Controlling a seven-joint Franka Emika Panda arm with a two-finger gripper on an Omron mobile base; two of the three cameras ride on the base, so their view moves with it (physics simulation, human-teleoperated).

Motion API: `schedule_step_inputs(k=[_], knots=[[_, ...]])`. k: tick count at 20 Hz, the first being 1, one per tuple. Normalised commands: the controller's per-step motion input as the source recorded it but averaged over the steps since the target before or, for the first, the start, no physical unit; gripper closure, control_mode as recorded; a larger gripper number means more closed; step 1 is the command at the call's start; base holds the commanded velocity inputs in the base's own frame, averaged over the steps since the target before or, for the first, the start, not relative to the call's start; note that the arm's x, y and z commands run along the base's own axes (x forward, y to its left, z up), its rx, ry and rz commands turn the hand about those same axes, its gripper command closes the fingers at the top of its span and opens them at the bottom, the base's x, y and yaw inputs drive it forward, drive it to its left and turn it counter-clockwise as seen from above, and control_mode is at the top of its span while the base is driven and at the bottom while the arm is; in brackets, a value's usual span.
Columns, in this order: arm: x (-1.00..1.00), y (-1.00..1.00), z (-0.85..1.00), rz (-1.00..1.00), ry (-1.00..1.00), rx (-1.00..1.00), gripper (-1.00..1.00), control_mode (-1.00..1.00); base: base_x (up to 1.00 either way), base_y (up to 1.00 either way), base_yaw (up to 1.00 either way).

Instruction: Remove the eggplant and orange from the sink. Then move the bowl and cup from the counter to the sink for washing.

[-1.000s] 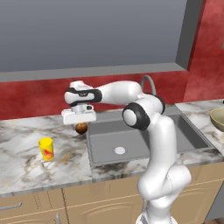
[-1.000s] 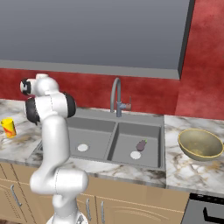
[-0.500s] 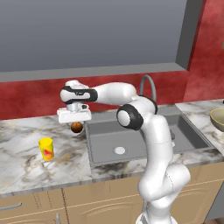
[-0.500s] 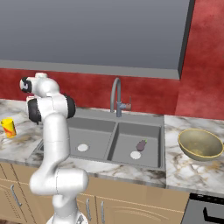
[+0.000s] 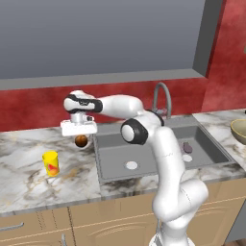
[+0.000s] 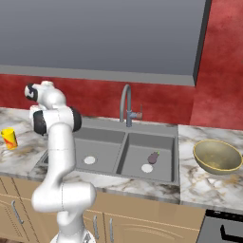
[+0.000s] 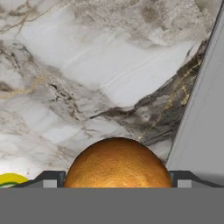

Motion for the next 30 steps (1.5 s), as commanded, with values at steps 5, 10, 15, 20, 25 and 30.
schedule_step_inputs(k=[5,10,15,20,25,30], knots=[[0.16,0.18,-0.16,0.00,0.01,0.00,1.00,-1.00,0.00,0.00,0.00],[0.15,0.19,-0.17,0.00,0.00,0.00,1.00,-1.00,0.00,0.00,0.00],[0.10,0.10,-0.17,0.00,0.03,0.00,1.00,-1.00,0.00,0.00,0.00],[0.05,0.02,-0.16,0.00,0.06,0.00,1.00,-1.00,0.00,0.00,0.00],[0.04,0.02,-0.16,0.00,0.09,0.00,1.00,-1.00,0.00,0.00,0.00],[0.00,0.07,-0.15,0.00,0.05,0.00,1.00,-1.00,0.00,0.00,0.00]])
